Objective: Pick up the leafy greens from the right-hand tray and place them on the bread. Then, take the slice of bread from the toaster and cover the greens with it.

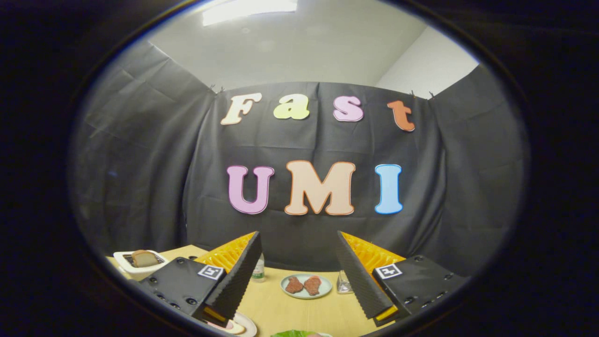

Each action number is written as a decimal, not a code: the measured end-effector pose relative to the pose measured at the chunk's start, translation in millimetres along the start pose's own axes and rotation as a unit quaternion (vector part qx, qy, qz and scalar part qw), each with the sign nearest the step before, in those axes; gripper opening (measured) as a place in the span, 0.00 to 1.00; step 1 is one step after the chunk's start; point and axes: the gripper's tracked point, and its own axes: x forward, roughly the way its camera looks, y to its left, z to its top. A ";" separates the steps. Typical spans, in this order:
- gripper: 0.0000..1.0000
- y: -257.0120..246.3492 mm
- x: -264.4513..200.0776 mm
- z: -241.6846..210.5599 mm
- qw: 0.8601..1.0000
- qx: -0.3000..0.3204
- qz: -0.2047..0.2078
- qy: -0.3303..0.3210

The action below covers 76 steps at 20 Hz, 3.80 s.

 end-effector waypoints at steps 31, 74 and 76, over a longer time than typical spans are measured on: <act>1.00 -12.9 -12.1 -128.9 0.954 -0.116 0.214 0.175; 1.00 -17.8 -101.6 -387.2 0.786 -0.143 0.353 0.486; 1.00 -14.8 -105.4 -388.8 0.783 -0.127 0.351 0.497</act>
